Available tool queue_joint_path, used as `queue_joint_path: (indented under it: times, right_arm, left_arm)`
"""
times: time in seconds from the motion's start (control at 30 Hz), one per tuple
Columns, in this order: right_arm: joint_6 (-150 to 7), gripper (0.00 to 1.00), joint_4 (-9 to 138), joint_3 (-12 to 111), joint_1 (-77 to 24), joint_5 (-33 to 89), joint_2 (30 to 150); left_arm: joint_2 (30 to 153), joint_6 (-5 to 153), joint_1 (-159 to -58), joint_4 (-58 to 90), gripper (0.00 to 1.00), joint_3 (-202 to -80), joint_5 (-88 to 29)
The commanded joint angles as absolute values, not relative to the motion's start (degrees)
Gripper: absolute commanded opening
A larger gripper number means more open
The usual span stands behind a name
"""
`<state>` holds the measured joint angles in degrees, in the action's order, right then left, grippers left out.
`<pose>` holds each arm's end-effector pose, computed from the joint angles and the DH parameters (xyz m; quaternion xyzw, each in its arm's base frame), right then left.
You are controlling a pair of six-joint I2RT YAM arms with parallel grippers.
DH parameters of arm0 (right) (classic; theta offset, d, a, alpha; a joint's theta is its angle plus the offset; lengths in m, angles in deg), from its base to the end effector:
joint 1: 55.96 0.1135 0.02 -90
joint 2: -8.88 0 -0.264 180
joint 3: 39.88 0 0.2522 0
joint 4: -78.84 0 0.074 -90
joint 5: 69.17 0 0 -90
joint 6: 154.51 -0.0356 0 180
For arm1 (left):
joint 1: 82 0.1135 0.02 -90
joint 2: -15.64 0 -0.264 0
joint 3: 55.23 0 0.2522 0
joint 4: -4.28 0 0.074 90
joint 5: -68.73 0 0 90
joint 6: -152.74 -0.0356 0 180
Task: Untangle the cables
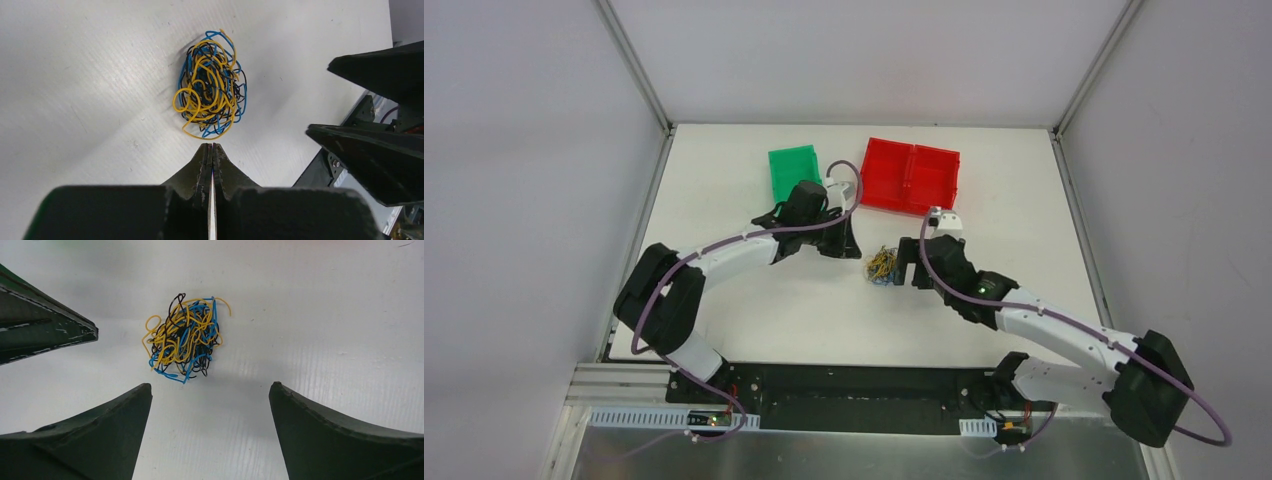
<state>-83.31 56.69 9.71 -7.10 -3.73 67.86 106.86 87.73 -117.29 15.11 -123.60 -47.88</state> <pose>0.1581 0.1585 0.2430 -0.1208 0.8505 0.1115 0.4997 0.2733 -0.2130 0.2208 0.1852 0.8448 -0.4061 0.2953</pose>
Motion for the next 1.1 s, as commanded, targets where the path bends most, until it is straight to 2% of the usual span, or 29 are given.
queue_joint_path:
  times: [0.0,0.1,0.17,0.2,0.27,0.53,0.67,0.8,0.97,1.07]
  right_arm:
    - [-84.57,0.89,58.05,13.58,-8.80,2.10,73.70]
    - [-85.34,0.81,59.76,13.67,-10.57,5.73,78.28]
    - [-85.41,0.80,60.94,13.85,-12.03,8.75,80.75]
    - [-85.54,0.80,61.52,13.84,-12.79,9.73,81.85]
    - [-85.84,0.73,63.09,13.59,-14.52,11.81,83.32]
    - [-86.39,0.62,70.21,11.62,-17.70,19.77,85.13]
    - [-86.52,0.43,68.91,13.83,-17.81,21.24,89.01]
    - [-86.47,0.33,67.52,15.40,-17.82,22.59,91.60]
    - [-86.25,0.00,66.57,15.80,-17.82,22.19,90.71]
    - [-86.28,0.00,66.13,15.12,-17.81,21.53,87.97]
  left_arm:
    - [106.02,87.03,-117.58,14.00,0.00,-122.57,-46.32]
    - [106.99,87.34,-117.60,14.00,0.00,-122.85,-46.69]
    - [108.45,87.47,-117.60,14.02,0.33,-123.25,-47.86]
    - [109.45,87.52,-117.60,14.06,0.43,-123.40,-47.91]
    - [111.37,87.46,-117.60,14.07,0.50,-123.99,-48.07]
    - [117.52,87.80,-117.60,14.27,0.48,-127.25,-49.82]
    - [119.58,88.05,-117.60,14.27,0.48,-128.52,-50.33]
    - [120.28,88.14,-117.65,14.31,0.46,-129.09,-50.51]
    - [120.92,88.11,-117.64,14.35,0.43,-130.06,-50.65]
    - [122.39,88.66,-117.62,14.08,0.33,-131.20,-51.46]
